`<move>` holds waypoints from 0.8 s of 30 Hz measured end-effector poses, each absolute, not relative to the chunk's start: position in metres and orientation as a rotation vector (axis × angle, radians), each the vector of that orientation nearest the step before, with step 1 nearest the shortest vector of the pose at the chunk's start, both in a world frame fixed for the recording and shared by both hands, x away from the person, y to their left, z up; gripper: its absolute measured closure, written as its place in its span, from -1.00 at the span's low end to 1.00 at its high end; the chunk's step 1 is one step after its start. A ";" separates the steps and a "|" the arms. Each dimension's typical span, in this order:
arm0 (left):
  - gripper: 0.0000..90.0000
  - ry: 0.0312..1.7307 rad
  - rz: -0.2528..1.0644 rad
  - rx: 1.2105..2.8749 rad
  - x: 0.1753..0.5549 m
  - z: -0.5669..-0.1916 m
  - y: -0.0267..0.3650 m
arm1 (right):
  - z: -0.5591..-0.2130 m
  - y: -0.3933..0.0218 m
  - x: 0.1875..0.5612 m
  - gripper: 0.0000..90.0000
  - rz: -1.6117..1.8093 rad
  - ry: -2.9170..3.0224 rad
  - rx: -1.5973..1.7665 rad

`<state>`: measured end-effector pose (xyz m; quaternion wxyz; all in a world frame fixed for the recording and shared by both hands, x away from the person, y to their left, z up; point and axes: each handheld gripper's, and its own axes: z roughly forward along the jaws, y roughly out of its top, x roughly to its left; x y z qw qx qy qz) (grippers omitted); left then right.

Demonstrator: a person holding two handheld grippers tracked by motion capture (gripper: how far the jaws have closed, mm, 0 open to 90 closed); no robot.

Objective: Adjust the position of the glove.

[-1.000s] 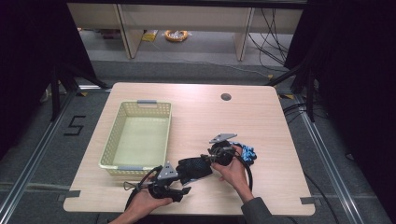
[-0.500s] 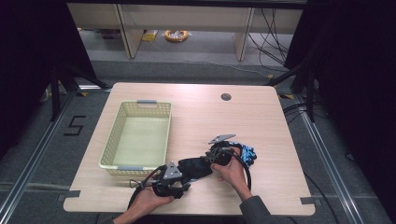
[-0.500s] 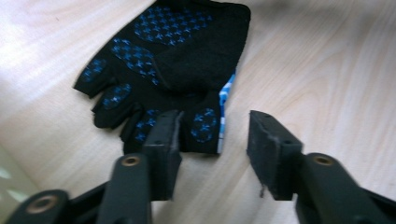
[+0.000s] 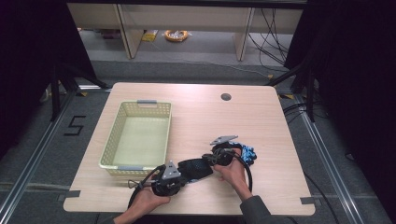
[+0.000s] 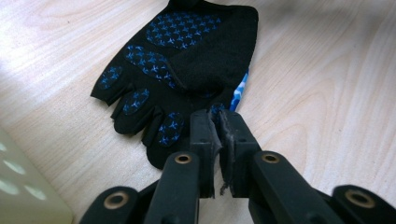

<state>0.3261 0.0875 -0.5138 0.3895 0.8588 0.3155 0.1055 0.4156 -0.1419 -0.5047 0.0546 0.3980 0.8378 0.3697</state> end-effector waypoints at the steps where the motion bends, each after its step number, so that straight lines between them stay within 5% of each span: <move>1: 0.89 0.787 0.263 2.178 0.326 -0.513 0.087 | -0.504 -0.142 0.415 0.90 1.130 2.540 1.207; 24: 0.89 0.687 0.179 2.156 0.289 -0.499 0.090 | -0.479 -0.171 0.342 0.90 1.278 2.470 1.232</move>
